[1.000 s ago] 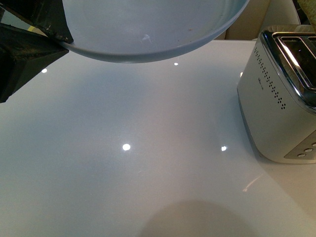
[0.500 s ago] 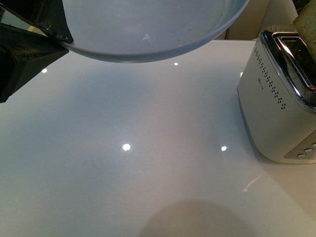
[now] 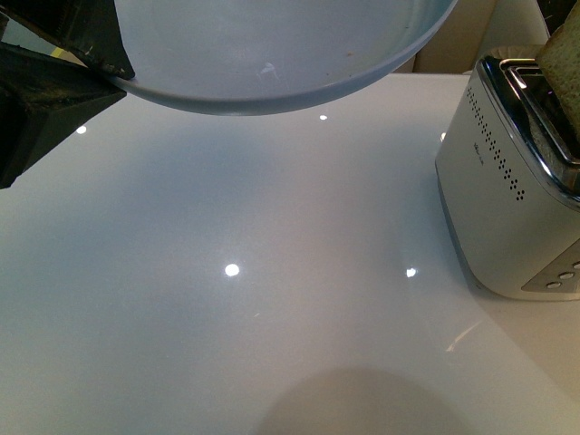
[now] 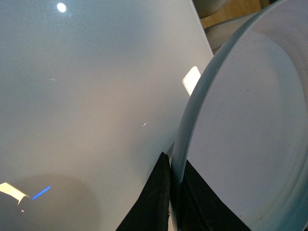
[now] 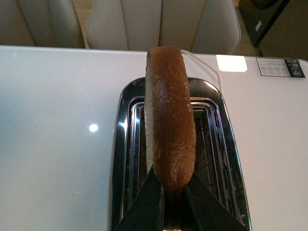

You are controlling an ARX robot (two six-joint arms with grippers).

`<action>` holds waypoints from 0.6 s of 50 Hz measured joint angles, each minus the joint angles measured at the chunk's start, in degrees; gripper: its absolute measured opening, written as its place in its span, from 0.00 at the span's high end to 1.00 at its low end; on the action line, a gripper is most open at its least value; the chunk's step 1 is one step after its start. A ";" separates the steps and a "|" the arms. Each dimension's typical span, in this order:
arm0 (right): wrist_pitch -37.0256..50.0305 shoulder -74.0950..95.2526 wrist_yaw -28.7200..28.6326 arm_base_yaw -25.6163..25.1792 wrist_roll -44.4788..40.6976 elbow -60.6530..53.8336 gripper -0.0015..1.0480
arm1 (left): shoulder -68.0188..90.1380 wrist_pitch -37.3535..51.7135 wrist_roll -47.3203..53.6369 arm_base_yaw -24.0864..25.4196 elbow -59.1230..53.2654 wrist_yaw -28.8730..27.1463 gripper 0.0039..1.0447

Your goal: Left arm holds plate, right arm toasts bread

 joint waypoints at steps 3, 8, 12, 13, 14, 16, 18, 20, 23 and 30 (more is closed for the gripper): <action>0.04 0.02 -0.24 -0.11 0.24 -0.33 0.97 | 0.00 0.00 0.00 0.00 0.00 0.00 0.97; 0.48 0.20 -0.35 -0.22 0.42 -0.77 0.97 | 0.00 0.00 0.00 0.00 0.00 0.00 0.97; 0.96 0.59 -0.57 -0.48 0.57 -1.31 0.97 | 0.00 0.00 0.00 0.00 0.00 0.00 0.97; 1.03 0.74 -0.59 -0.52 0.59 -1.40 0.97 | 0.00 -0.02 0.00 0.00 0.00 0.00 0.97; 1.09 0.87 -0.59 -0.57 0.61 -1.44 0.97 | 0.00 0.00 0.00 0.00 0.00 0.00 0.97; 1.20 1.22 -0.72 -0.72 0.61 -1.55 0.97 | 0.00 -0.02 0.00 0.00 0.00 0.00 0.97; 1.31 1.49 -0.79 -0.83 0.61 -1.57 0.97 | 0.00 0.00 0.00 0.00 0.00 0.00 0.97; 1.49 1.70 -0.76 -0.87 0.61 -1.60 0.97 | 0.00 0.00 0.00 0.00 0.00 0.00 0.97; 1.57 1.95 -0.76 -0.92 0.61 -1.62 0.97 | 0.00 0.00 0.00 0.00 0.00 0.00 0.97; 2.38 3.15 -0.74 -0.94 0.57 -1.70 0.97 | 0.00 -0.02 0.00 0.00 0.00 0.00 0.97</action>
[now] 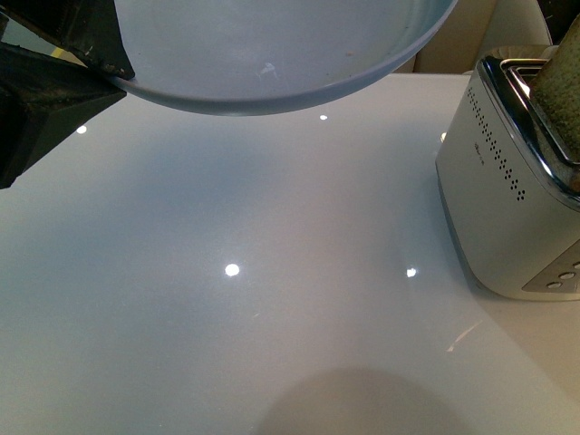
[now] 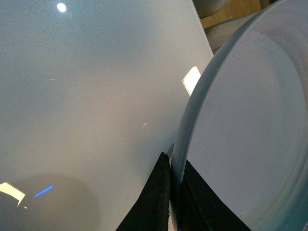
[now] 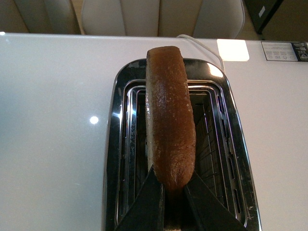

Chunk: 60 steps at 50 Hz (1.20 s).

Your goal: Left arm holds plate, right arm toasts bread

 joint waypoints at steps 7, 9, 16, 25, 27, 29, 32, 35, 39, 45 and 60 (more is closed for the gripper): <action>0.81 1.44 0.20 0.20 -0.07 -0.61 0.97 | 0.00 0.02 0.00 0.00 0.00 0.00 0.97; 0.96 1.97 0.20 0.26 -0.04 -0.72 0.97 | 0.00 0.02 0.00 0.00 0.00 0.00 0.97; 1.46 3.15 0.15 0.52 -0.04 -1.38 0.97 | 0.00 0.02 0.00 0.00 0.00 0.00 0.97; 2.62 4.90 0.02 0.70 -0.07 -2.34 0.97 | 0.00 0.02 0.00 0.00 0.00 0.00 0.97; 2.80 5.09 0.02 0.76 -0.07 -2.47 0.97 | 0.00 0.02 0.00 0.00 0.00 0.00 0.97; 3.08 5.42 0.09 0.81 -0.09 -2.62 0.97 | 0.00 0.02 0.00 0.00 0.00 0.00 0.97; 3.78 5.79 0.22 0.90 -0.22 -3.02 0.97 | 0.00 0.02 0.00 0.00 0.00 0.00 0.97; 4.24 6.05 0.24 0.90 -0.24 -3.39 0.97 | 0.00 0.02 0.00 0.00 0.00 0.00 0.97; 4.59 6.25 0.26 0.92 -0.28 -3.65 0.91 | 0.00 0.02 0.00 0.00 0.00 0.00 0.97; 4.81 6.60 0.44 1.01 -0.28 -4.72 0.71 | 0.00 0.02 0.00 0.00 0.00 0.00 0.97; 5.22 6.93 0.39 1.01 -0.26 -5.62 0.31 | 0.00 0.02 0.00 0.00 0.00 0.00 0.97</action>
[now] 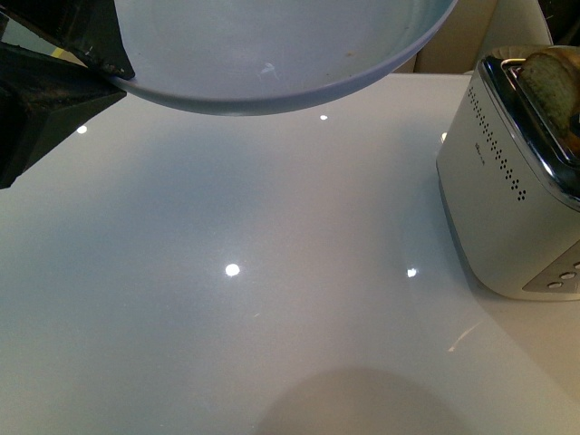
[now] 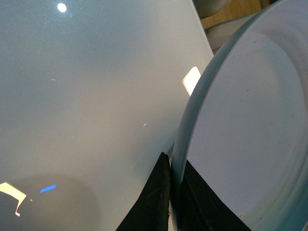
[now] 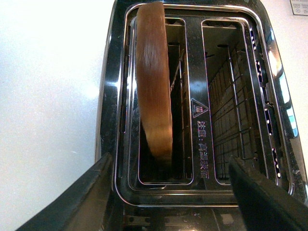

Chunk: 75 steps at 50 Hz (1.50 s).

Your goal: Left arm holds plate, right arm toasts bread

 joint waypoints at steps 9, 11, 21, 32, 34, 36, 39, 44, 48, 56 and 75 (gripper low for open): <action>-0.70 -2.56 -0.68 -0.70 0.11 -0.74 0.08 | 0.00 0.00 0.00 0.00 0.00 0.00 0.97; -0.76 -3.56 -0.66 -0.90 0.07 -0.98 0.08 | 0.00 -0.02 0.00 0.00 0.00 0.00 0.97; -2.71 -12.15 -1.81 -2.08 0.09 -3.06 0.09 | 0.00 0.00 0.00 0.00 0.00 0.00 0.97; 6.05 -24.72 -7.08 -2.45 0.48 -11.47 0.18 | 0.00 0.00 0.00 0.00 0.00 0.02 0.97; 14.64 -26.64 -8.17 -2.12 0.44 -15.61 0.24 | 0.00 0.00 0.00 0.00 0.00 0.00 0.97; 19.52 -28.04 -8.68 -1.79 0.44 -18.05 0.29 | 0.00 0.02 0.00 0.00 0.00 0.00 0.97; 23.69 -29.83 -8.74 -1.68 0.44 -20.09 0.36 | 0.00 0.02 0.00 0.00 0.00 0.02 0.97; 25.09 -33.33 -8.50 -1.70 0.44 -22.10 0.51 | 0.00 0.04 0.00 0.00 0.00 0.00 0.97; 24.04 -35.63 -8.57 -1.70 0.44 -23.71 0.64 | 0.00 0.02 0.00 0.00 0.00 0.02 0.97; 20.81 -41.18 -8.57 -1.70 0.44 -26.25 0.93 | 0.00 0.04 0.00 0.00 0.00 0.00 0.97; 15.74 -50.71 -8.57 -1.70 0.28 -29.83 0.98 | 0.00 0.04 0.00 0.00 0.00 0.02 0.97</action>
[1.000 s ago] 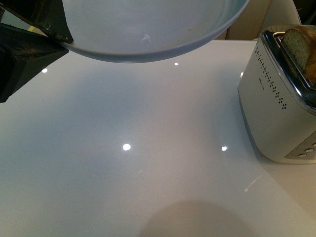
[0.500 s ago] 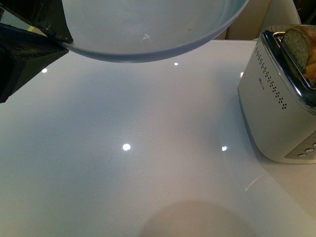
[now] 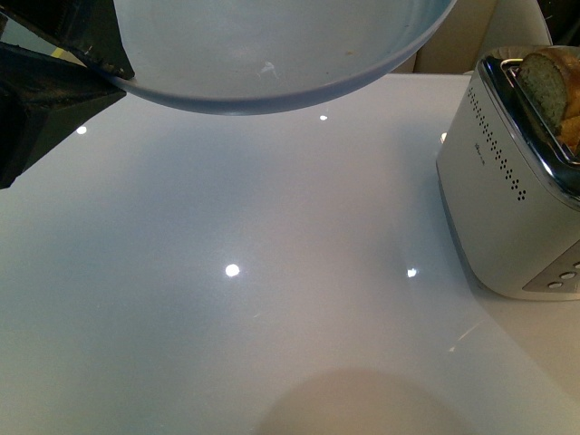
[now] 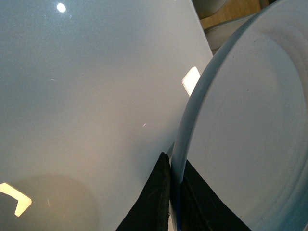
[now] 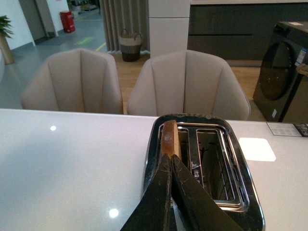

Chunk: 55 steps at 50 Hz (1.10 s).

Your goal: Left arm holds plate, right arm toasts bread

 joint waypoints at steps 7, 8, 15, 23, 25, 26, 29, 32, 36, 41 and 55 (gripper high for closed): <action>-3.45 -3.93 0.00 0.00 0.00 0.00 0.98 | 0.00 0.00 -0.02 0.00 0.00 -0.02 0.97; -4.04 -4.61 0.00 0.00 0.00 -0.02 0.98 | 0.00 0.00 -0.02 0.00 0.00 -0.02 0.97; -7.50 -8.15 0.00 0.00 0.00 -0.02 0.98 | 0.00 0.00 0.00 0.00 0.00 0.00 0.97; -12.41 -13.22 0.00 0.00 0.00 -0.02 0.98 | 0.00 0.00 -0.02 0.00 0.00 -0.02 0.97; -13.51 -14.32 0.00 0.00 0.00 -0.02 0.98 | 0.00 0.00 -0.02 0.00 0.00 0.00 0.97; -13.90 -14.75 0.00 0.00 0.00 -0.02 0.98 | 0.00 0.00 -0.02 0.00 0.00 -0.02 0.97; -15.10 -16.00 0.00 0.00 0.00 -0.02 0.98 | 0.00 0.00 -0.02 0.00 0.00 -0.02 0.97; -16.04 -16.92 0.00 0.00 0.00 -0.02 0.98 | 0.00 0.00 -0.02 0.00 0.00 0.00 0.97; -17.29 -18.14 0.00 0.00 0.00 -0.02 0.98 | 0.00 0.00 -0.02 0.00 0.00 0.00 0.97; -18.56 -19.47 0.00 0.00 0.00 -0.02 0.98 | 0.00 0.00 -0.02 0.00 0.00 0.00 0.97; -28.63 -27.54 0.00 0.02 0.00 0.00 0.98 | 0.00 0.00 -0.02 0.00 0.00 -0.02 0.97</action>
